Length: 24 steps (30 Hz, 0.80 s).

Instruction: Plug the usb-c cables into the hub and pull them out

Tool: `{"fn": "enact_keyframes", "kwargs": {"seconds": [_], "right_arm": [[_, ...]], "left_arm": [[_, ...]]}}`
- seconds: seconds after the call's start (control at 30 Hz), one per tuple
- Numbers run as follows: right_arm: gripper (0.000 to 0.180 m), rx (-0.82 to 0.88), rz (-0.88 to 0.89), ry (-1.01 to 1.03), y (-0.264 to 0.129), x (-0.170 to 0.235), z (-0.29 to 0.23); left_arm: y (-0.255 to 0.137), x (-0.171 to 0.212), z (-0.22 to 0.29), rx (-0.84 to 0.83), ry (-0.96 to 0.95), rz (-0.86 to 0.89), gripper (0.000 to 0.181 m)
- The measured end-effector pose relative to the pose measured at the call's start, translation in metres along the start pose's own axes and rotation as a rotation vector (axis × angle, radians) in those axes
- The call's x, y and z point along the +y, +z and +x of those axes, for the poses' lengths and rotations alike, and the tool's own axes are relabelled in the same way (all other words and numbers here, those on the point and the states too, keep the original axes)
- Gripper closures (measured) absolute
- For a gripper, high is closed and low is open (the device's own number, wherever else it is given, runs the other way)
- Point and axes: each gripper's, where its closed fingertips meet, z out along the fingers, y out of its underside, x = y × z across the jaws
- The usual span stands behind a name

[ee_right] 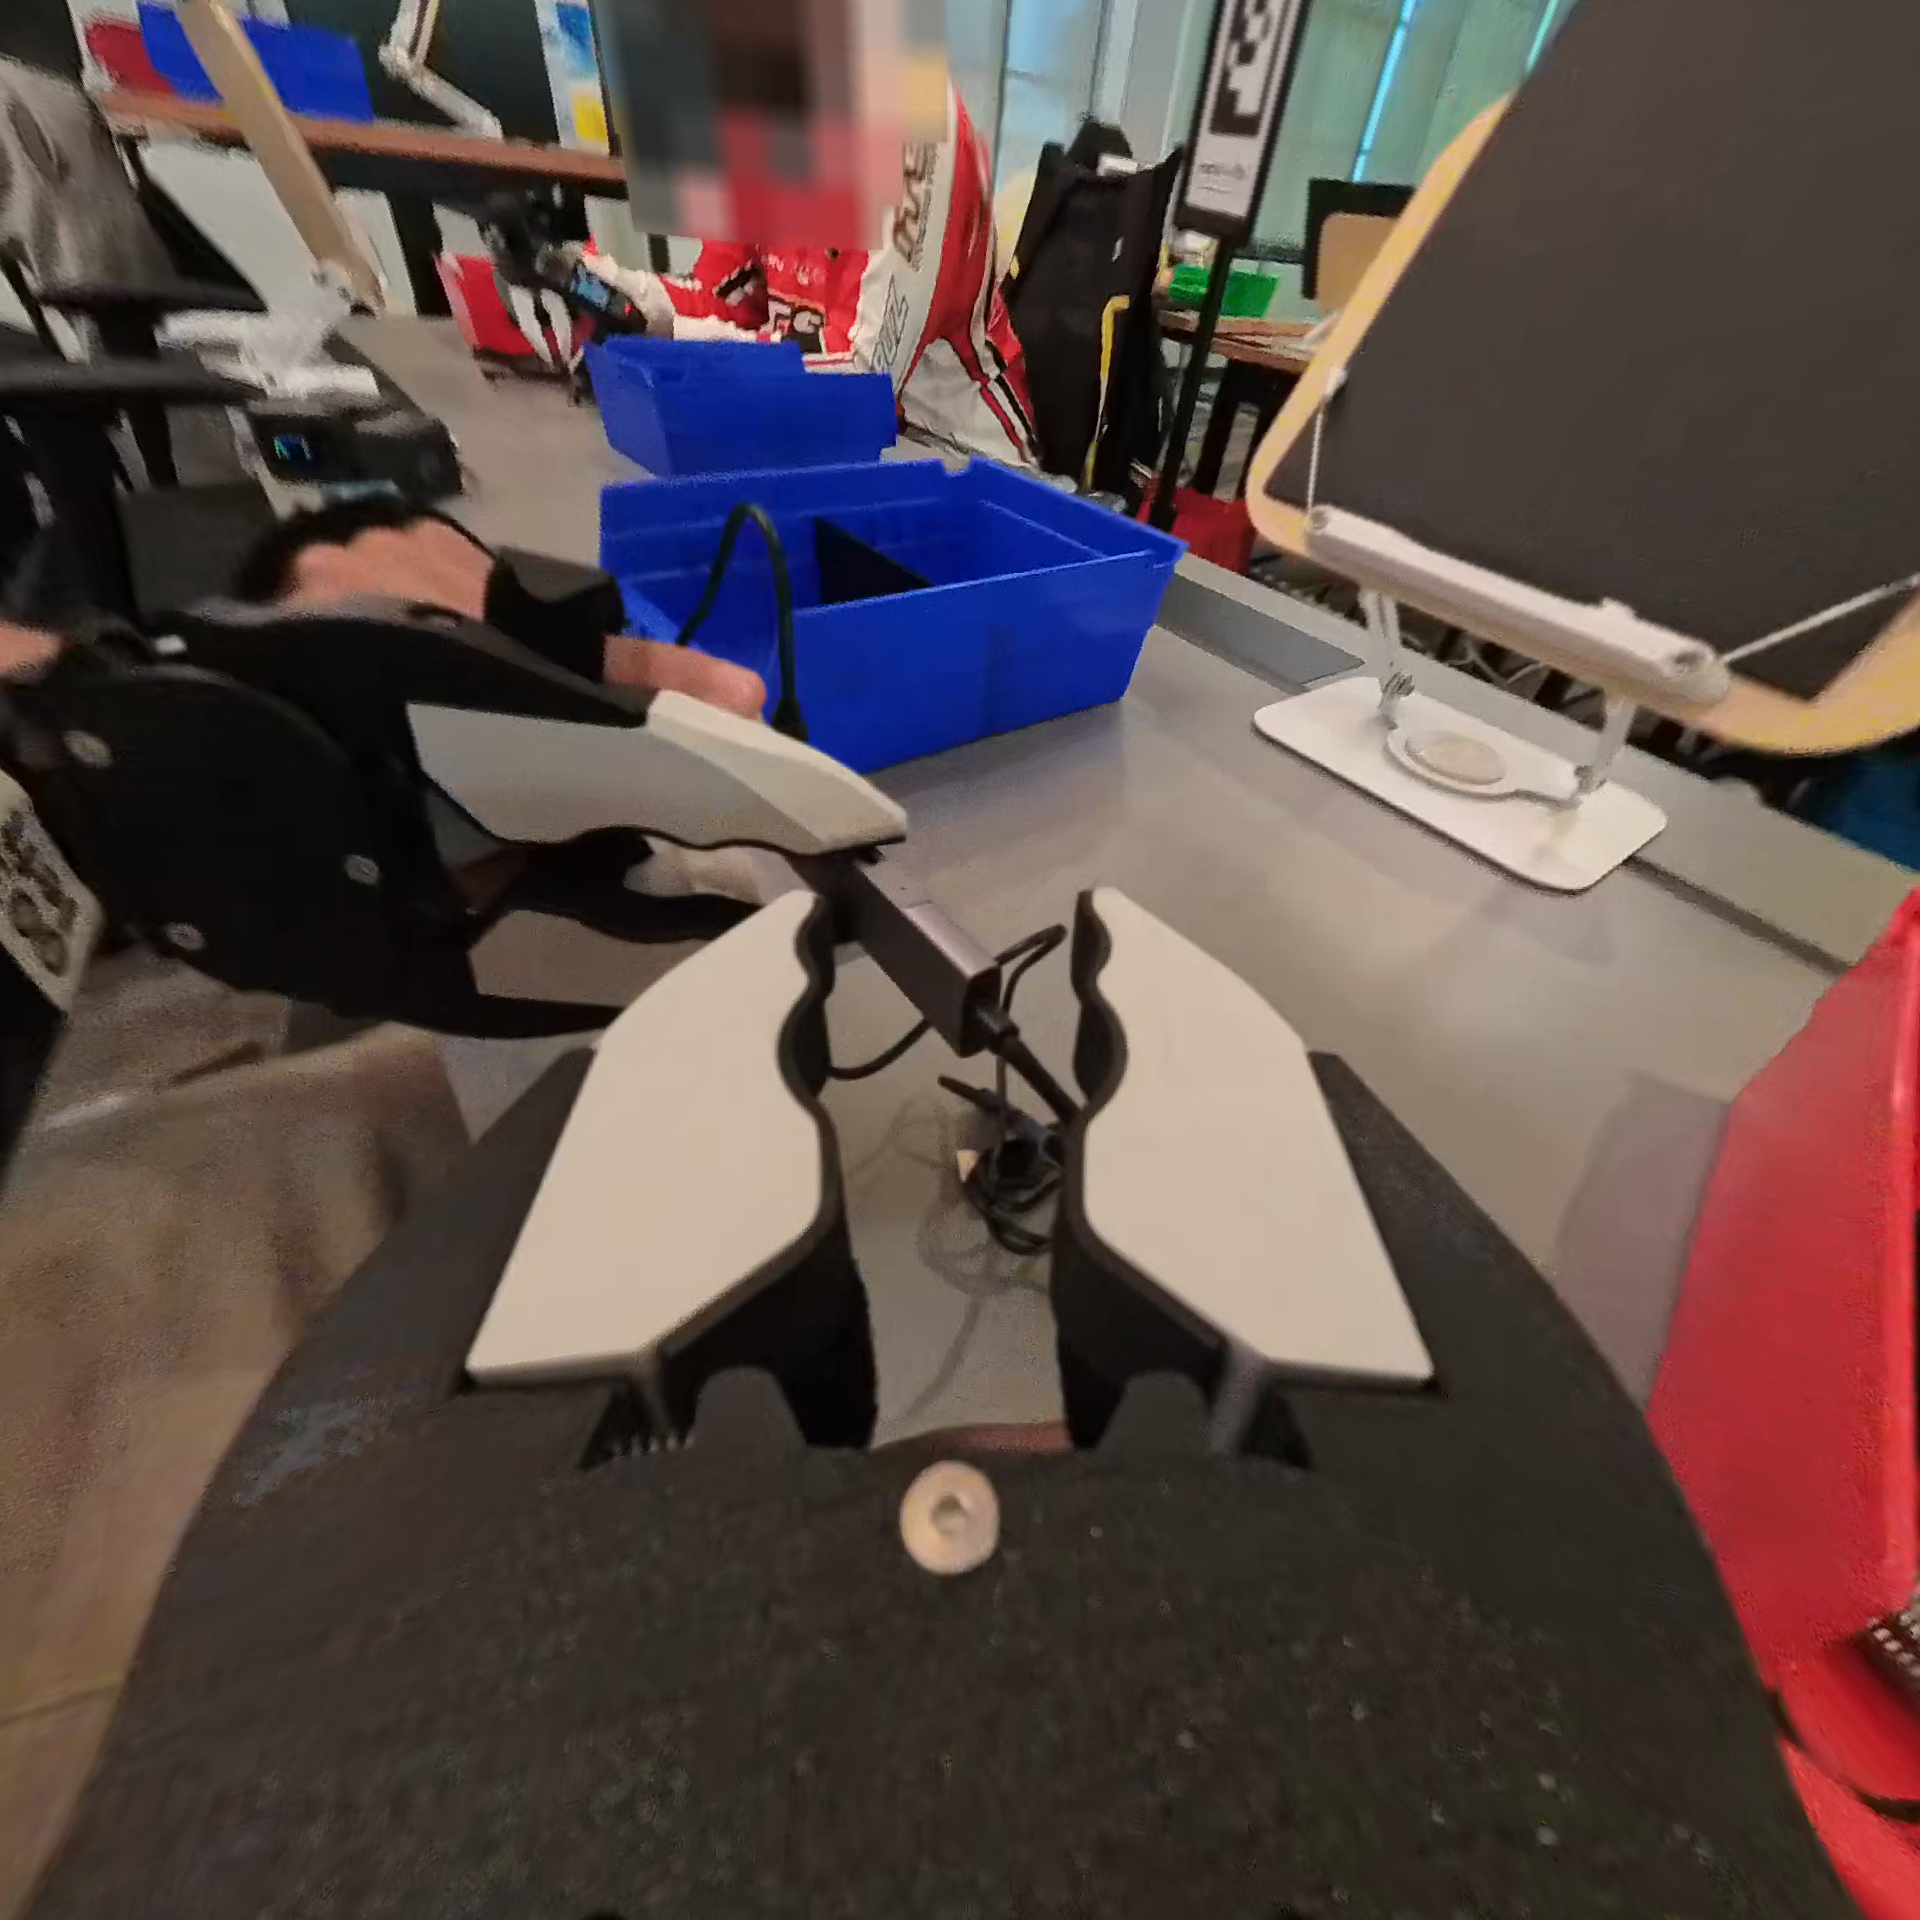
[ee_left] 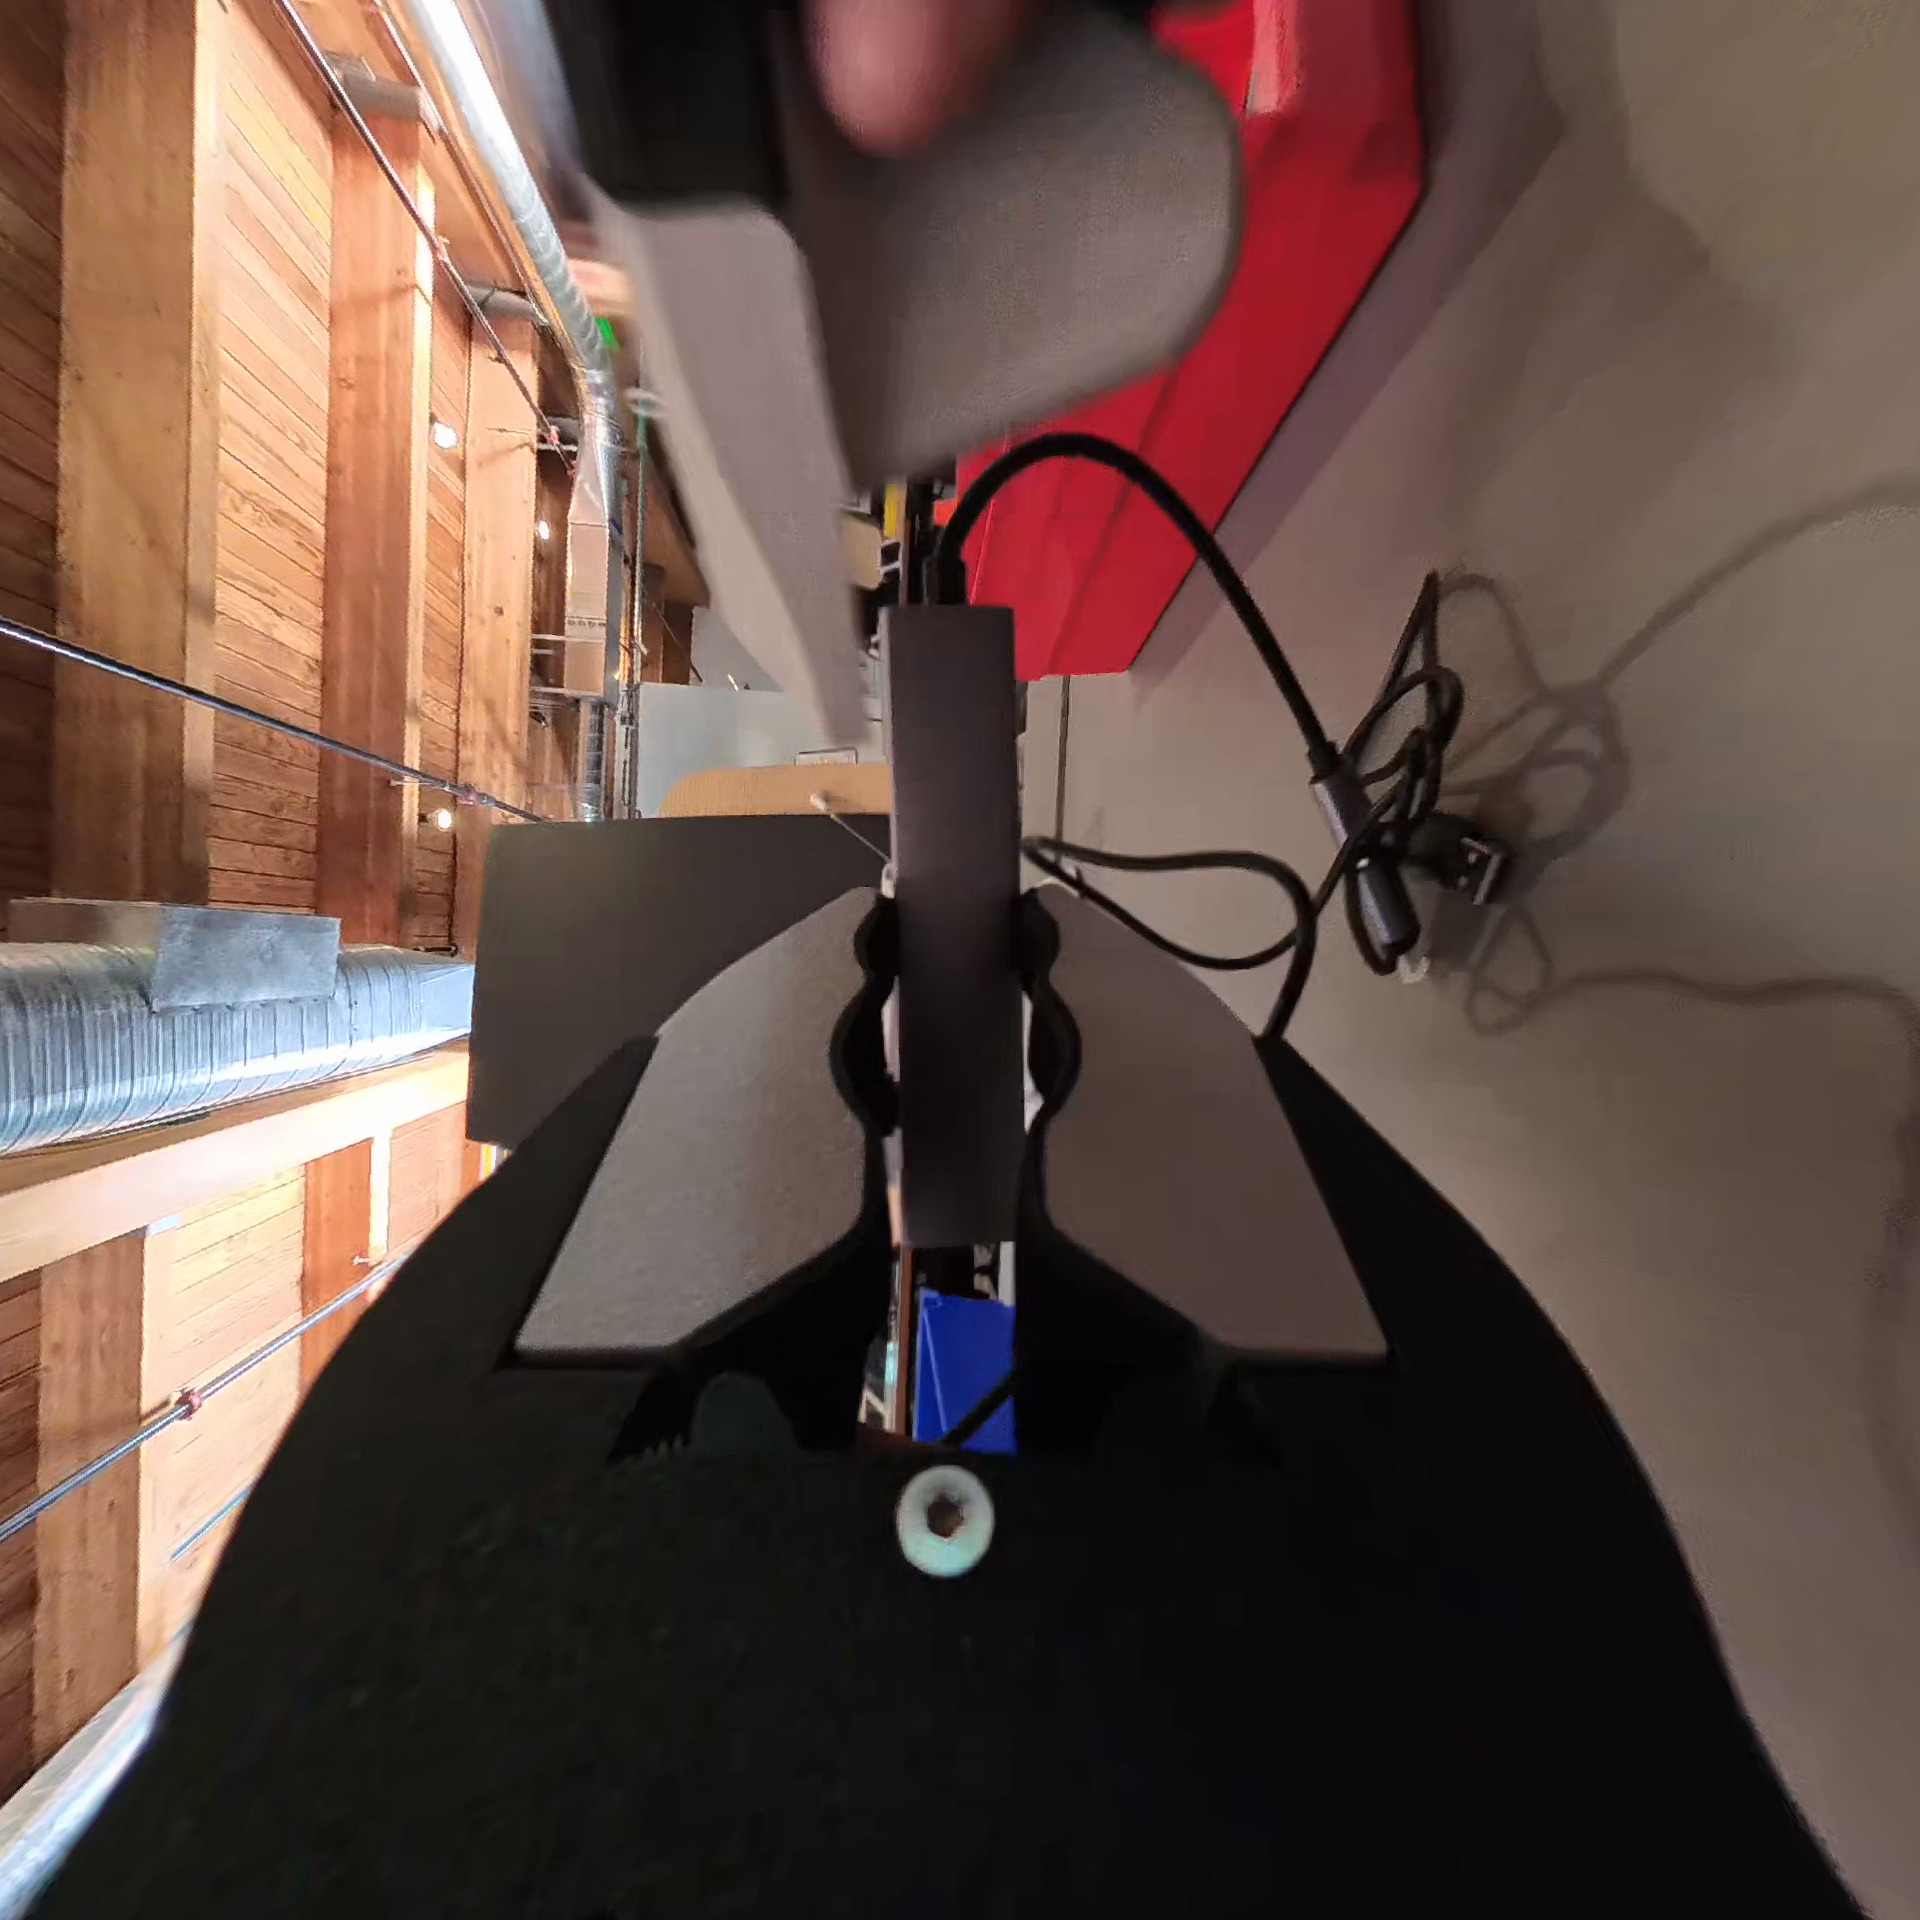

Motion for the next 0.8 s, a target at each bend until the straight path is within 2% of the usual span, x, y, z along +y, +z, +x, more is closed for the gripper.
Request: {"fn": "enact_keyframes", "kwargs": {"seconds": [0.1,0.13,0.23,0.27,0.33,0.43,0.5,0.63,0.7,0.8], "right_arm": [[0.146,-0.063,-0.156,-0.167,0.012,0.029,-0.014],[0.159,-0.094,-0.18,-0.201,0.012,0.034,-0.019],[0.171,-0.159,-0.179,-0.152,0.014,0.042,-0.029],[0.171,-0.127,-0.172,-0.146,0.014,0.046,-0.023],[0.171,-0.152,-0.159,-0.083,0.01,0.057,-0.02],[0.171,-0.218,-0.086,-0.001,0.0,0.057,-0.024],[0.171,-0.282,-0.06,0.036,-0.004,0.056,-0.031],[0.171,-0.374,-0.067,0.021,-0.004,0.058,-0.049],[0.171,-0.423,-0.067,0.024,-0.005,0.057,-0.058],[0.171,-0.508,-0.077,0.027,-0.009,0.057,-0.072]], "left_arm": [[-0.009,-0.005,0.008,0.008,0.02,0.02,0.159],[-0.011,-0.003,0.011,0.01,0.028,0.014,0.159],[-0.023,0.0,0.014,0.001,-0.069,0.005,0.159],[-0.032,-0.003,0.014,0.016,-0.176,0.03,0.167],[-0.053,-0.01,0.012,0.092,-0.481,0.093,0.167],[-0.07,-0.014,0.026,0.347,-0.991,0.163,0.157],[-0.072,-0.012,0.029,0.452,-1.167,0.221,0.154],[-0.065,0.008,0.029,0.489,-1.265,0.241,0.145],[-0.068,0.01,0.029,0.519,-1.265,0.271,0.15],[-0.073,0.01,0.026,0.522,-1.24,0.313,0.149]]}}
